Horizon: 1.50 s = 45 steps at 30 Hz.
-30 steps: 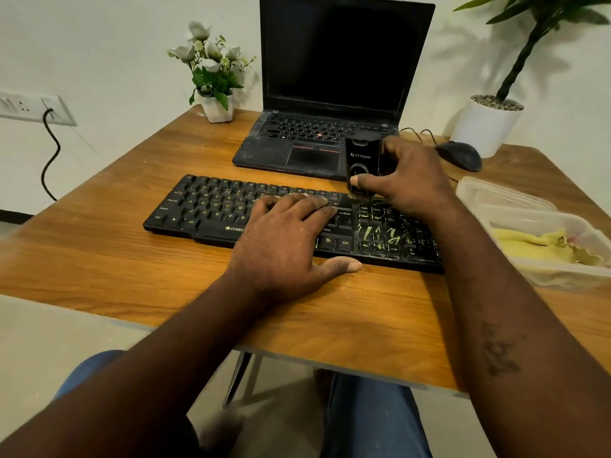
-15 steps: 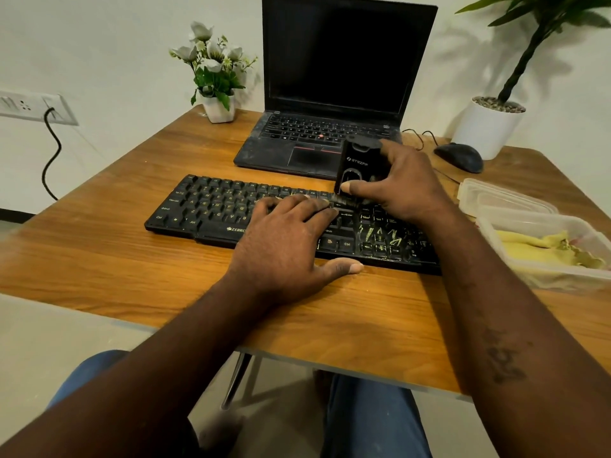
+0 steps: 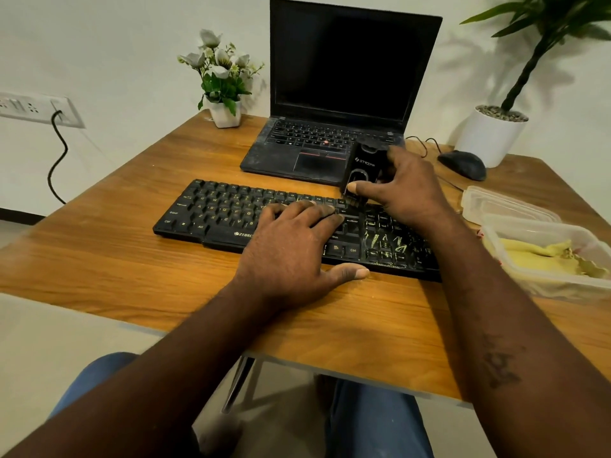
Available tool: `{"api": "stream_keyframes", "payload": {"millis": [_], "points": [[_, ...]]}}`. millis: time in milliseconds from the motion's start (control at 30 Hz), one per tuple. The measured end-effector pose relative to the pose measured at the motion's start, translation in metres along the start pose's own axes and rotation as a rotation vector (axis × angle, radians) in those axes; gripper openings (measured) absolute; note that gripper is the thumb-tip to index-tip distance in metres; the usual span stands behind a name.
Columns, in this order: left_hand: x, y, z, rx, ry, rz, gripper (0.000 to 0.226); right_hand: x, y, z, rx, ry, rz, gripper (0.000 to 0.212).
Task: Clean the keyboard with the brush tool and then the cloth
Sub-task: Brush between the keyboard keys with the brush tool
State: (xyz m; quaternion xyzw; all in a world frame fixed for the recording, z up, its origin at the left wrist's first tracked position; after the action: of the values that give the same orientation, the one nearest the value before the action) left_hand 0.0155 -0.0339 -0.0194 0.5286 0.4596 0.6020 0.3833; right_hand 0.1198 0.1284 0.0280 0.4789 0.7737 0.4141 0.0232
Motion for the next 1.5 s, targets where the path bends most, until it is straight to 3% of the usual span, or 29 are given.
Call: {"api": "stream_keyframes", "payload": {"millis": [233,500,667,833,1033,1167,1333,1500], "points": [[0.001,-0.002,-0.003,-0.032,0.0,0.011,0.09,0.024,-0.035,-0.023,-0.068,0.021,-0.129,0.055],[0.002,-0.001,-0.005,-0.049,0.01,-0.013,0.088,0.06,-0.106,-0.078,0.063,0.046,-0.345,0.052],[0.0,0.0,-0.009,-0.056,0.019,-0.011,0.089,0.06,-0.092,-0.071,0.035,0.021,-0.414,0.051],[-0.002,0.003,-0.01,-0.069,0.031,-0.009,0.088,0.039,-0.026,-0.023,-0.109,-0.062,-0.339,0.052],[-0.002,0.005,-0.005,-0.059,0.04,-0.064,0.091,0.006,0.057,0.023,-0.23,-0.16,-0.136,0.066],[0.002,0.013,0.0,-0.027,0.054,-0.052,0.092,-0.003,0.052,0.026,-0.089,-0.134,-0.098,0.066],[0.058,0.037,-0.01,-0.185,0.139,0.032,0.046,-0.005,0.042,0.024,-0.021,-0.085,-0.053,0.067],[0.117,0.009,-0.014,-0.241,0.092,-0.276,0.018,-0.01,0.025,0.009,0.026,-0.029,-0.078,0.062]]}}
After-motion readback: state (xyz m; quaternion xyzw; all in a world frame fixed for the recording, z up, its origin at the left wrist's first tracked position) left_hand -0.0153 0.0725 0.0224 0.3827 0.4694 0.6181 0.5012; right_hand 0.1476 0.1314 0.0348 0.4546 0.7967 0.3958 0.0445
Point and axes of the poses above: each hand's wrist, its own x-axis towards the middle knuckle, its own y-axis out of the back of the hand, z = x × y, the point moved 6 cm from there along x, towards the middle knuckle, and after that the axes turned 2 degrees about y, right-handed, at the moved point
